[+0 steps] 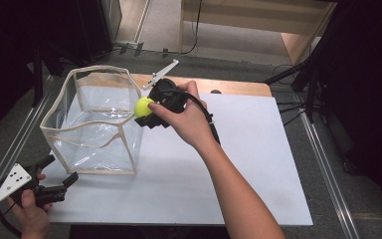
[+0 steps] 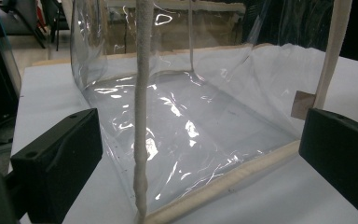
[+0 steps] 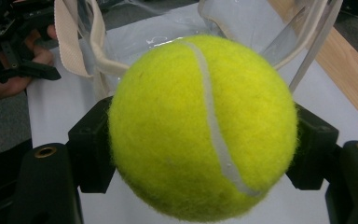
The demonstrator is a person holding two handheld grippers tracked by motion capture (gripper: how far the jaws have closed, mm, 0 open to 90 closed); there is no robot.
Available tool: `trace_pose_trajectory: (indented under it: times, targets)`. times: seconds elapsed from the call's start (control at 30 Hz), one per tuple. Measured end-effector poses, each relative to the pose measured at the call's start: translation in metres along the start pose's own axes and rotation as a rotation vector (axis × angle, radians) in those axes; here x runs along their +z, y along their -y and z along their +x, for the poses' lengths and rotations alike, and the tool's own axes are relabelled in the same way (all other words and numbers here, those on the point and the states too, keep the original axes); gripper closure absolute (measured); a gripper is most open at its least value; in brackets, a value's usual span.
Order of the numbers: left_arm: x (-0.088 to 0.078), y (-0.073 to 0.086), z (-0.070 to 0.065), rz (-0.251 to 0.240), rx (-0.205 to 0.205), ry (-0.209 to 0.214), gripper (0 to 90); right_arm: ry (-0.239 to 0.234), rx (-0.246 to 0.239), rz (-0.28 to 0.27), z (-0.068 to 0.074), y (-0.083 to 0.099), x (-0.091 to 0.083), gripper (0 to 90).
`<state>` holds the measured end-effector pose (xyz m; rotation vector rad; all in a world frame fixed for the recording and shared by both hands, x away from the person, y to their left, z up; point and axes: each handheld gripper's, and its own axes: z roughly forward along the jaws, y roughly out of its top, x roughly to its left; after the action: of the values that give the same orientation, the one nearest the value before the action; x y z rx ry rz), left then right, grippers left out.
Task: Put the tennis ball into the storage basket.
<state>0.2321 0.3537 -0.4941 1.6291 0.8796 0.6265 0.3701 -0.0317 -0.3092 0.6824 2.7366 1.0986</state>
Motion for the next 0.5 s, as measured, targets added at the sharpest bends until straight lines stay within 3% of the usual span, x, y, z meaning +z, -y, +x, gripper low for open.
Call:
trace_pose_trajectory:
  times: [0.5]
  targets:
    - [0.0,0.0,0.0,0.0,-0.002,0.001,0.0,0.005,-0.022,-0.003,-0.002,-0.021,-0.001,23.6]
